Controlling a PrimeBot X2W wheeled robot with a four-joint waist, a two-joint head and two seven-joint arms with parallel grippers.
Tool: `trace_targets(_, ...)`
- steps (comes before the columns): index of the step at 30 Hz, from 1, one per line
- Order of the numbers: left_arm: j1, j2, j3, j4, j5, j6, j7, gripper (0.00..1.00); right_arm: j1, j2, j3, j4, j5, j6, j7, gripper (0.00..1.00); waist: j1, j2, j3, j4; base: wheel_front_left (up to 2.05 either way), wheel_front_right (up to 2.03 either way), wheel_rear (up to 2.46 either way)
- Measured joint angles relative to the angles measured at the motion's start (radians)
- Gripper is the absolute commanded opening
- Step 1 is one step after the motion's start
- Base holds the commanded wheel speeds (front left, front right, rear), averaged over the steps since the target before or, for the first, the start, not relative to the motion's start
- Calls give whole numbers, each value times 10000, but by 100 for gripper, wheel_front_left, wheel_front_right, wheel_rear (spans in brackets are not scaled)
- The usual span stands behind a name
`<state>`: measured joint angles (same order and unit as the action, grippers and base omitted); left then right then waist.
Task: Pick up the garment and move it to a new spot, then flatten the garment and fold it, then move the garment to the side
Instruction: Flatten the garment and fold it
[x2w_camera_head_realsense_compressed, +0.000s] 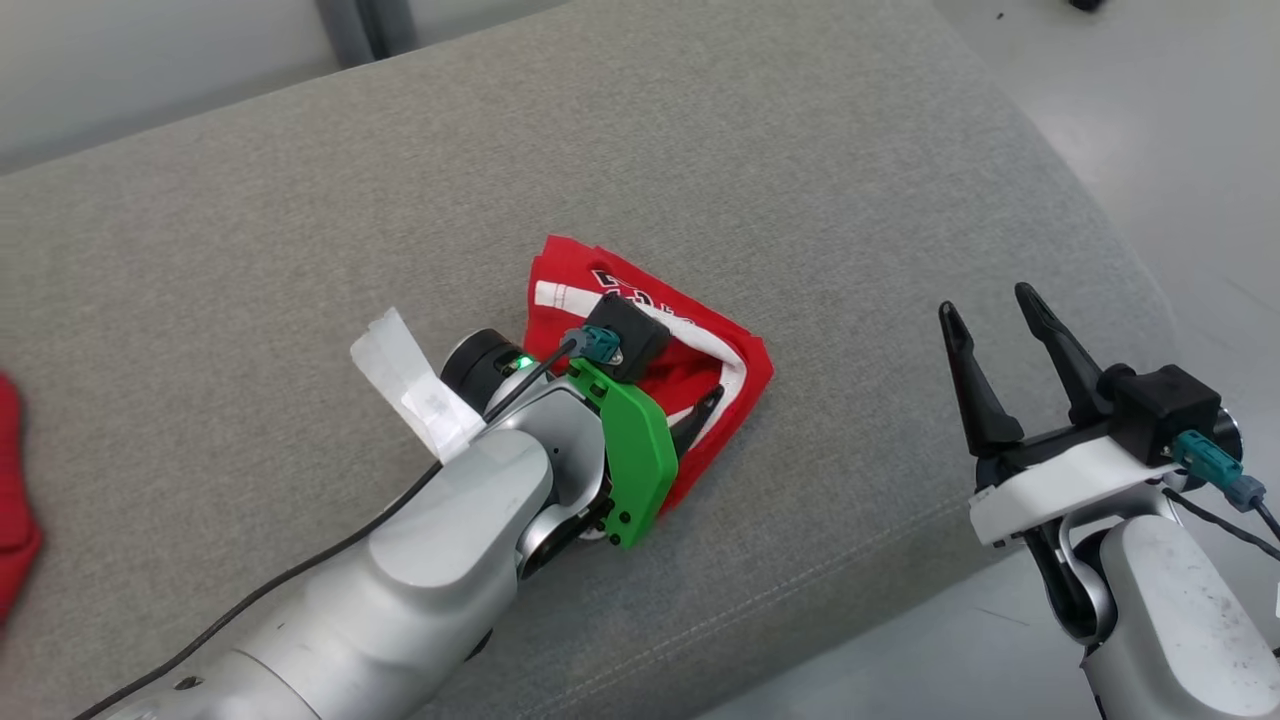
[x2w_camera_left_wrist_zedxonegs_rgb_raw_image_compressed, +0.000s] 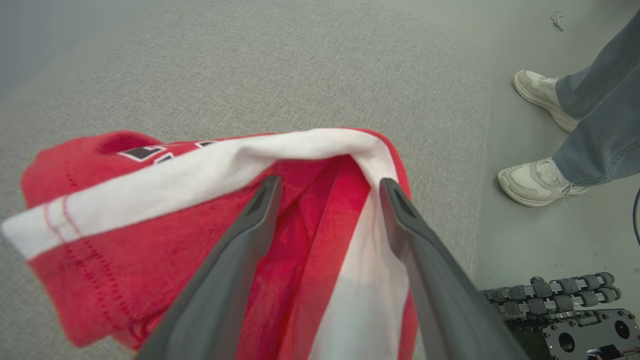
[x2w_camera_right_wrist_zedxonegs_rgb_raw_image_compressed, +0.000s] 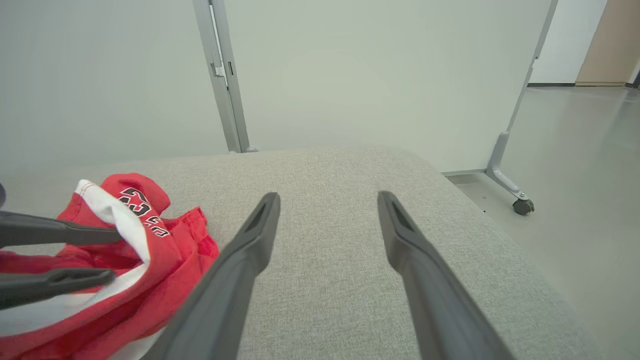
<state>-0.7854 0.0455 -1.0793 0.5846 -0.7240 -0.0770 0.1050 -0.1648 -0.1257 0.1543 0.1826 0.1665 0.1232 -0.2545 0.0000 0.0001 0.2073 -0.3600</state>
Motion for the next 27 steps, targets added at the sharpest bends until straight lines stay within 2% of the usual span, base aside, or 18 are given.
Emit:
trace_targets(6, 12, -4, 71, 102, 12, 291, -119, 100, 51, -253, -144, -73, -84, 0, 0, 100, 0, 0, -204, 800, 0, 0, 0)
trace_targets(14, 622, 54, 602, -58, -52, 742, -924, 100, 270, -518, -447, -339, -157, 0, 0, 100, 0, 0, -494, 1918, 0, 0, 0)
trace_targets(22, 1621, 562, 1081, -297, -449, 1097, -1511, 100, 665, -650, -602, -546, -186, 0, 0, 100, 0, 0, -768, 3006, 0, 0, 0)
trace_targets(27, 2615, 846, 1254, -481, -892, 1137, -1733, 100, 958, -685, -593, -554, -268, 0, 0, 100, 0, 0, -1010, 3609, 0, 0, 0)
